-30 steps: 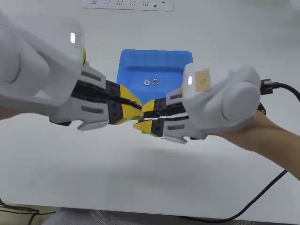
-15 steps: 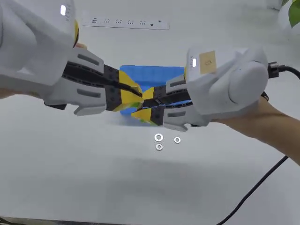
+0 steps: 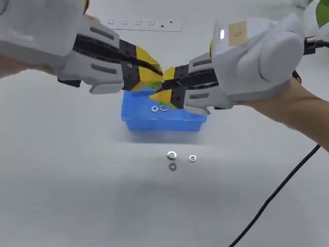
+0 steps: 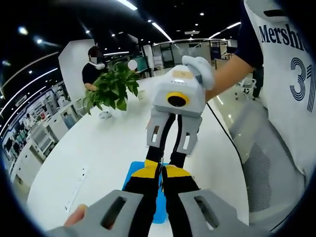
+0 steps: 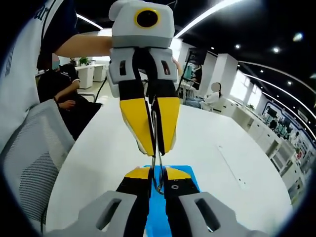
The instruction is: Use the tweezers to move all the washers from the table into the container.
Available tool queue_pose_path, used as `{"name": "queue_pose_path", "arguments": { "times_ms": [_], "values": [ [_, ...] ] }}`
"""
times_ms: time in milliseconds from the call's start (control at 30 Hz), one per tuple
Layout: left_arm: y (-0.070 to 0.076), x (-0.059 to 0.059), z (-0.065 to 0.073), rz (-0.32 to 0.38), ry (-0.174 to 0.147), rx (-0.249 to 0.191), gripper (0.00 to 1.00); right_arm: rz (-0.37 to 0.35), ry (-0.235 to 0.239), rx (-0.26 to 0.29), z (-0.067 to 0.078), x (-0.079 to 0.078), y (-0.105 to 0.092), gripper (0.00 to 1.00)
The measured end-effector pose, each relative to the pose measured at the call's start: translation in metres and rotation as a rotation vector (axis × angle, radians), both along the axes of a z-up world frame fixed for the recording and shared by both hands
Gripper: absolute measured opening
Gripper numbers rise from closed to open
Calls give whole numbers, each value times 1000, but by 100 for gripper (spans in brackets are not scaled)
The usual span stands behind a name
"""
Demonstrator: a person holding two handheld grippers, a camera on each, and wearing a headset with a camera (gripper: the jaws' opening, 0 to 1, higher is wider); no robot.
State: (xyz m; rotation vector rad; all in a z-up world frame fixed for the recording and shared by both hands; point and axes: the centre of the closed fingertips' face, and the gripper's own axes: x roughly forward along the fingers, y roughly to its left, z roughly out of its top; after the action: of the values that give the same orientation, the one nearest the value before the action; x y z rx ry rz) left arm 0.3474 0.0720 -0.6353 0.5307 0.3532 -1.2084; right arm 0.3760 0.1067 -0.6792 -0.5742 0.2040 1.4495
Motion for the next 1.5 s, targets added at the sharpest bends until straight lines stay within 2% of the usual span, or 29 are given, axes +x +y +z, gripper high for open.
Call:
{"name": "queue_pose_path", "arguments": {
  "times_ms": [100,167,300,400,433,500,533,567,633,700,733,933,1067,1367,1500],
  "values": [
    [0,-4,-1,2,-1,-3,7,-12,1,-1,-4,9,-1,10],
    [0,32,-8,4,4,-1,7,-17,4,-4,-9,14,-2,10],
    [-4,47,-17,3,3,9,7,-19,10,-15,-19,22,-2,10],
    [-2,57,-30,1,11,24,7,-21,16,-28,-29,28,-2,10],
    [-2,60,-34,3,16,27,7,-23,19,-35,-36,34,-2,10],
    [-2,62,-40,3,26,31,7,-23,29,-47,-45,38,-3,10],
    [-2,64,-44,10,49,28,7,-23,34,-51,-48,39,-3,10],
    [-2,63,-49,18,88,25,7,-20,41,-59,-52,39,-3,10],
    [-1,69,-57,21,82,34,7,-14,44,-75,-60,39,-3,10],
    [-2,68,-64,18,103,40,7,-13,64,-84,-68,39,-4,10],
    [-2,70,-68,20,101,43,7,-12,72,-88,-72,39,-4,10],
    [-2,71,-84,25,142,55,7,-12,106,-101,-90,41,-3,10],
    [-2,71,-88,24,148,63,7,-18,121,-97,-97,41,-3,10],
    [-4,69,-89,27,146,70,7,-16,127,-92,-95,38,-5,10],
    [-7,70,-85,31,137,50,7,-22,132,-91,-95,38,-6,10]
  ]
}}
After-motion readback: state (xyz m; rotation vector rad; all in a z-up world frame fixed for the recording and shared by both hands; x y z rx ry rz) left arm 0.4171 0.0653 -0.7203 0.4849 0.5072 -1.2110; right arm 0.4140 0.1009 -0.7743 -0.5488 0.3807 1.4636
